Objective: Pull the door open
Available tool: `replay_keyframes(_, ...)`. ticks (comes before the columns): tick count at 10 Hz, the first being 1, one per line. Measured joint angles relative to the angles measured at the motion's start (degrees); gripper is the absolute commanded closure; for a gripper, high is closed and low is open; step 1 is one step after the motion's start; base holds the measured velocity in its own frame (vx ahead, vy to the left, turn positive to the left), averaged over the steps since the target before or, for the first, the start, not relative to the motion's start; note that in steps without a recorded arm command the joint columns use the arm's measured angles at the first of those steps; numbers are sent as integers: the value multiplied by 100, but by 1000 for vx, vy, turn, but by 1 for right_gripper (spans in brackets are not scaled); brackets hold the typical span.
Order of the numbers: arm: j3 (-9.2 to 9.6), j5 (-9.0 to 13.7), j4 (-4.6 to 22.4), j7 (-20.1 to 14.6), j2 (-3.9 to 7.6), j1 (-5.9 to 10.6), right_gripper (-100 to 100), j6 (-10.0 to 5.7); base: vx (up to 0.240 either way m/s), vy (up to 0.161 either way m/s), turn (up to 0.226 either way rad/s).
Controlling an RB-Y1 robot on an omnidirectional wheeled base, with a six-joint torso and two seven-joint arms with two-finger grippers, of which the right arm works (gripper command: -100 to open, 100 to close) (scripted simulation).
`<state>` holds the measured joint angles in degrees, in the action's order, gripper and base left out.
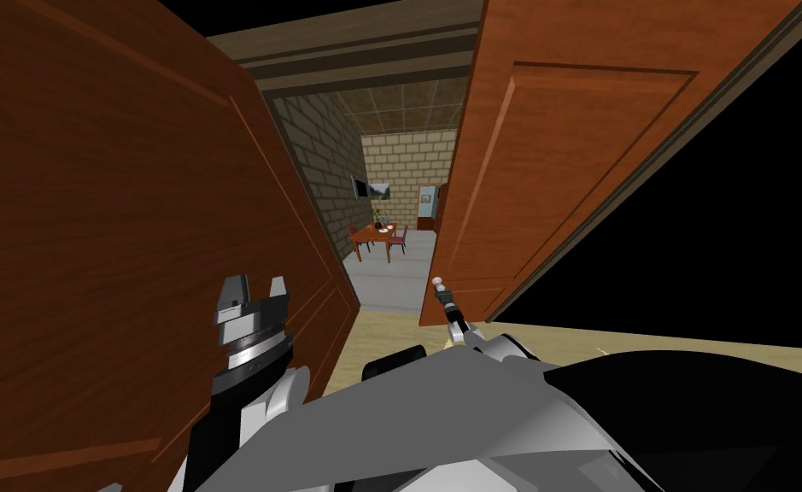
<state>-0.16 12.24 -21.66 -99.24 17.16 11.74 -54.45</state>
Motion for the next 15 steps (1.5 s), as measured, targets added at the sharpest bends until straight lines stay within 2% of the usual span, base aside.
replay_keyframes(2, 2, -1, 2, -2, -2, -2, 100, 1, -69, -15, 44)
replay_keyframes(4, 97, -81, 9, -146, 79, 2, 100, -76, -184, -66, 73)
replay_keyframes(5, 157, -128, -88, -217, 106, -67, 100, -72, -200, -59, 76)
replay_keyframes(7, 297, -240, 41, -402, 167, -66, 100, -203, -195, -42, 66)
replay_keyframes(11, 554, -451, -137, -772, 343, -236, 100, -295, -207, -45, 58)
replay_keyframes(12, 573, -464, -135, -790, 334, -261, 100, -287, -164, -67, 107)
replay_keyframes(15, 734, -594, -230, -985, 461, -412, 100, -459, -177, -66, 68)
